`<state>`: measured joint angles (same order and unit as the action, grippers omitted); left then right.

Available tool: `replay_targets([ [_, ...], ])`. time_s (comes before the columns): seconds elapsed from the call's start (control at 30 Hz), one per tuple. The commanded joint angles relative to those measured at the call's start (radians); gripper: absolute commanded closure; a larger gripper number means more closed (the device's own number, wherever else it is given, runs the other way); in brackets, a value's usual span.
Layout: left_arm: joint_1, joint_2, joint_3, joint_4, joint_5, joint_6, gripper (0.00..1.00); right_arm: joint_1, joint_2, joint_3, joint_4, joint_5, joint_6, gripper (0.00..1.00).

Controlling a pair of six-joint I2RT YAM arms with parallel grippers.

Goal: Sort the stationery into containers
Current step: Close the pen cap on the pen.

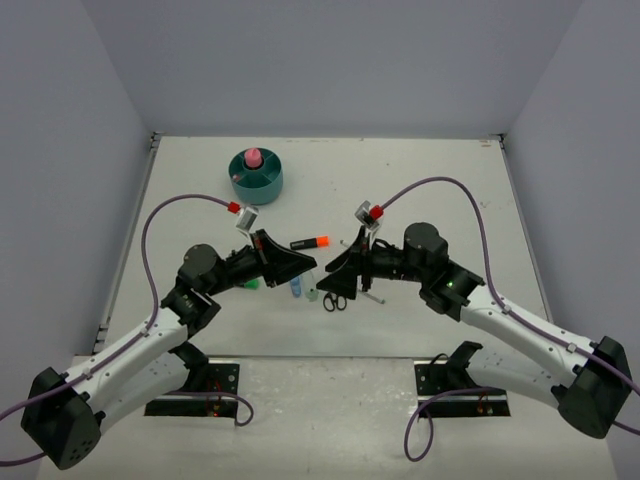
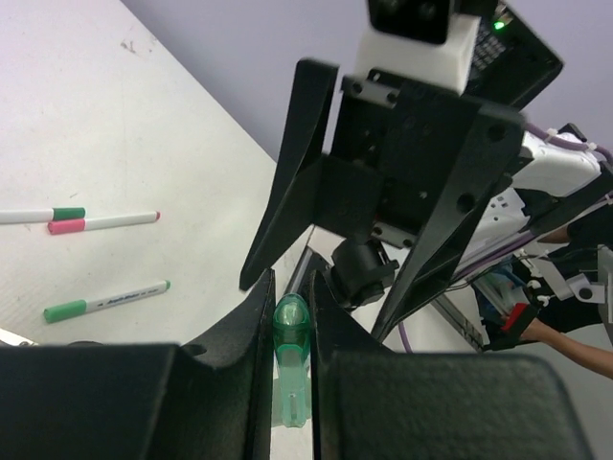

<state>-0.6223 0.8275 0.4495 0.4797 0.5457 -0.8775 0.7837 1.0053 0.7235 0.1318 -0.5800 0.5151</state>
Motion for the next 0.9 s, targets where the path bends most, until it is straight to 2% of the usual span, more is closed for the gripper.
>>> replay_targets([
  [0.0,0.007,-0.019,0.050,-0.003,0.032,0.006,1.00,-0.003,-0.028,-0.071,0.024,-0.207,-0.094,0.31],
  [0.2,0.007,-0.025,0.064,0.014,0.045,-0.018,1.00,-0.001,-0.058,-0.198,0.223,-0.320,-0.078,0.27],
  [0.37,0.007,-0.025,0.067,0.054,0.063,-0.063,1.00,0.023,0.020,-0.196,0.324,-0.264,-0.055,0.32],
  [0.53,0.007,-0.024,0.073,0.049,0.063,-0.104,1.00,0.030,0.036,-0.176,0.386,-0.126,-0.052,0.33],
  [0.63,0.007,-0.025,0.071,0.041,0.056,-0.118,1.00,0.032,0.048,-0.149,0.413,-0.149,-0.048,0.35],
  [0.7,0.007,-0.027,0.066,0.036,0.046,-0.118,1.00,0.049,0.071,-0.127,0.422,-0.174,-0.039,0.44],
  [0.73,0.007,-0.029,0.066,0.035,0.042,-0.118,1.00,0.061,0.081,-0.118,0.421,-0.178,-0.038,0.46],
  [0.8,0.007,-0.032,0.065,0.029,0.026,-0.115,1.00,0.097,0.099,-0.098,0.419,-0.188,-0.041,0.58],
  [0.87,0.007,-0.032,0.072,0.020,0.017,-0.109,1.00,0.120,0.124,-0.099,0.445,-0.208,-0.027,0.60],
])
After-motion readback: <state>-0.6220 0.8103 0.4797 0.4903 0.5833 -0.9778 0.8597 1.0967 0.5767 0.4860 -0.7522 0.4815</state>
